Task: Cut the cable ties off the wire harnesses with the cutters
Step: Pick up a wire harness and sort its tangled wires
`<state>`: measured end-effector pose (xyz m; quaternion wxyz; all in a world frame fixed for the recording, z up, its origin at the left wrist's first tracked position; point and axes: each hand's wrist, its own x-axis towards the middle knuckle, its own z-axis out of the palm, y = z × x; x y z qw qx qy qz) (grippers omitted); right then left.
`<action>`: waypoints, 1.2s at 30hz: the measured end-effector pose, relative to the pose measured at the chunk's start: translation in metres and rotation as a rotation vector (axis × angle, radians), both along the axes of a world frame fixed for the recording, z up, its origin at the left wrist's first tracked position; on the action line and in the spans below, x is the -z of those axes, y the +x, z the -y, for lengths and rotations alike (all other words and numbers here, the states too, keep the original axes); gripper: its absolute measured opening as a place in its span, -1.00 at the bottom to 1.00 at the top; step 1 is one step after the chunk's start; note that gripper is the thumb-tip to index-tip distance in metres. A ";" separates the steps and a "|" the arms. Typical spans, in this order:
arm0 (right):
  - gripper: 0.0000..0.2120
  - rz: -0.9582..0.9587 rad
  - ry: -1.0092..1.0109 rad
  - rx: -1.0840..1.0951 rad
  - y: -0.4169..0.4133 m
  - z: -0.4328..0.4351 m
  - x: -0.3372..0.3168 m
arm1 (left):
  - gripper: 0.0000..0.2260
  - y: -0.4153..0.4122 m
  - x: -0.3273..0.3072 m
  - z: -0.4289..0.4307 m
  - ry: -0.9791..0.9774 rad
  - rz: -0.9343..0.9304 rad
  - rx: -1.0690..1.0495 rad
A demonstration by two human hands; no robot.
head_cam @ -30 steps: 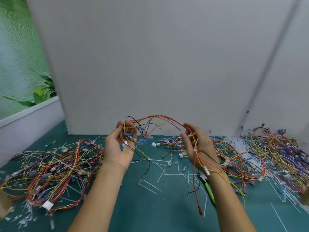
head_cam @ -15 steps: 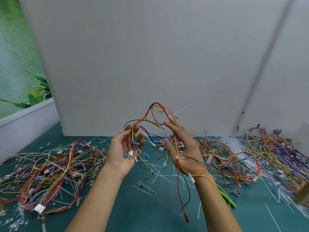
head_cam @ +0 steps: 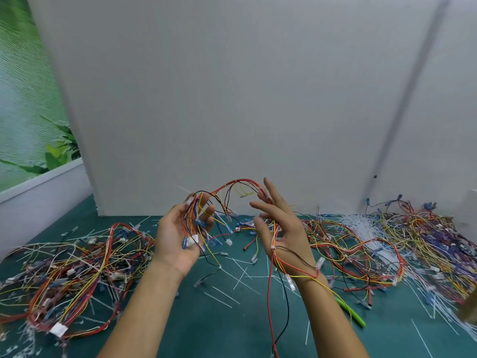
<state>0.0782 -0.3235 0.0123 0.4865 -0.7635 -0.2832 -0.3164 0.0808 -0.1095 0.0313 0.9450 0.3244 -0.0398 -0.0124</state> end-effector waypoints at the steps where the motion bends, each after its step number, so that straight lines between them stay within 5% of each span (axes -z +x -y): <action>1: -0.71 0.002 0.003 0.016 0.000 0.000 0.000 | -0.73 0.000 0.000 -0.001 0.002 0.001 0.002; 13: -0.52 -0.174 0.167 0.085 -0.002 0.005 -0.002 | -0.75 -0.001 -0.004 0.000 -0.020 -0.017 0.042; 17: -0.63 -0.268 0.169 0.196 0.001 0.009 0.001 | -0.78 0.001 -0.003 0.000 -0.147 -0.050 0.015; 26: -0.94 -0.490 0.165 0.079 0.006 0.015 0.004 | -0.81 0.000 -0.004 0.006 -0.478 -0.108 0.034; 31: -0.84 -0.684 0.088 -0.112 0.000 0.017 0.001 | -0.56 0.003 0.004 0.006 -0.514 -0.131 -0.010; 36: -0.49 -0.693 -0.159 -0.283 -0.005 0.007 0.006 | -0.66 0.002 0.008 0.019 -0.289 -0.157 -0.098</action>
